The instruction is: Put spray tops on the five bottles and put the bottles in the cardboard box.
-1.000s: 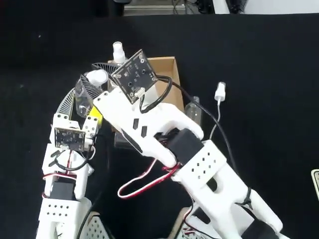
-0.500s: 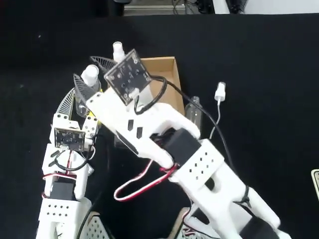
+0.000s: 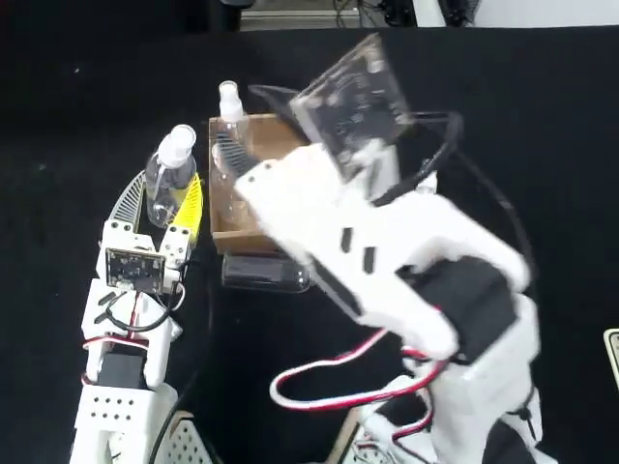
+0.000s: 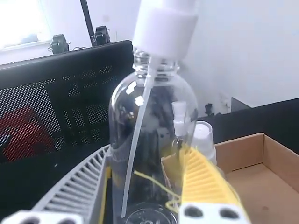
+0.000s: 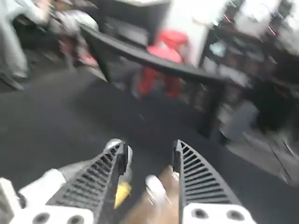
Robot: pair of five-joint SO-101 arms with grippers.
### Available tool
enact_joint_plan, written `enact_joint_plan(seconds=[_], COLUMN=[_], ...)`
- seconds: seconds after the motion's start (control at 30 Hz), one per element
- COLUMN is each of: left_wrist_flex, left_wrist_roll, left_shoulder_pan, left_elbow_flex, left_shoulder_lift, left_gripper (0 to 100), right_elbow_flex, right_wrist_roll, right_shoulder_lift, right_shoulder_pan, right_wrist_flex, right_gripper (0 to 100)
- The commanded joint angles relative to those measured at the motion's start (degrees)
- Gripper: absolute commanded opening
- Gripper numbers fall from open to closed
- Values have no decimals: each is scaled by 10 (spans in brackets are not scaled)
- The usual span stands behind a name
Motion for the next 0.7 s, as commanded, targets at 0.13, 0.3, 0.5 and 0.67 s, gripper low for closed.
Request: enact_joint_plan(seconds=[0.13, 0.3, 0.5, 0.67], left_wrist_flex=[-12, 22, 52, 80], left_wrist_roll=[-3, -5, -1, 79], left_shoulder_pan=[4, -21, -176, -310], left_elbow_flex=[14, 14, 14, 14], left_shoulder_lift=[-3, -7, -5, -3], left_gripper=[30, 32, 30, 30], right_elbow_flex=[59, 213, 423, 604], right_wrist_roll=[4, 4, 38, 35], right_shoulder_lift=[-2, -2, -40, -131], right_shoulder_pan=[213, 335, 367, 338], right_wrist_flex=[127, 106, -18, -140], right_gripper=[134, 134, 134, 133])
